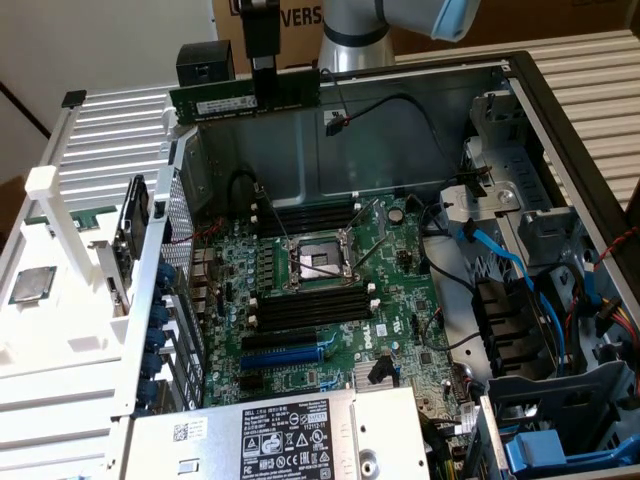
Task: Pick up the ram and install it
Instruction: 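Pick up the ram and move it above insertion slot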
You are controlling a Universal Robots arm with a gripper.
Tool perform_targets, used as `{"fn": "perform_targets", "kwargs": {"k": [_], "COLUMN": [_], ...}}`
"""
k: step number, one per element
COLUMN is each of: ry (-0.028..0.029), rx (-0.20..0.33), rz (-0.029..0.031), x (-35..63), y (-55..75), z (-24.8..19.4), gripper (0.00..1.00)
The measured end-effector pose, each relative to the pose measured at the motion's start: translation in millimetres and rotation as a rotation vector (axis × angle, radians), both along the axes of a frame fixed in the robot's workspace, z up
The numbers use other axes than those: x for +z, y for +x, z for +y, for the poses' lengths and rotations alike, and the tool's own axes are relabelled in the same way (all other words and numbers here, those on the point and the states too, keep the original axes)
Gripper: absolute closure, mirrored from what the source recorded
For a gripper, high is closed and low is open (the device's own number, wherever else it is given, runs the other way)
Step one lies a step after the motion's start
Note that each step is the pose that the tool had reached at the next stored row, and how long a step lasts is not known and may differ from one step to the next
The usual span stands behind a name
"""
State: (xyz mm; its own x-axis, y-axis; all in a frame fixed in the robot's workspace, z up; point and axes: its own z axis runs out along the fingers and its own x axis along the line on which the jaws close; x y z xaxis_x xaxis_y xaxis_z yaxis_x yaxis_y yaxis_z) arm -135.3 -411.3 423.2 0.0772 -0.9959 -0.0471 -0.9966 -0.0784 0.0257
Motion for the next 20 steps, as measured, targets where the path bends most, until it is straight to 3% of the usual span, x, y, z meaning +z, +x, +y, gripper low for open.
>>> {"fn": "perform_targets", "kwargs": {"k": [8, 12, 13, 20], "ry": [0.0000, 0.0001, -0.0002, -0.0002], "rx": [-0.003, -0.013, -0.027, -0.043], "rz": [-0.0008, -0.0031, -0.0044, -0.0050], "x": [-4.3, -9.4, -15.7, -28.4], "y": [21.7, 25.9, 27.9, 28.9], "z": [8.3, 8.5, 8.5, 7.9], "gripper": [0.87, 0.87, 0.87, 0.87]}}
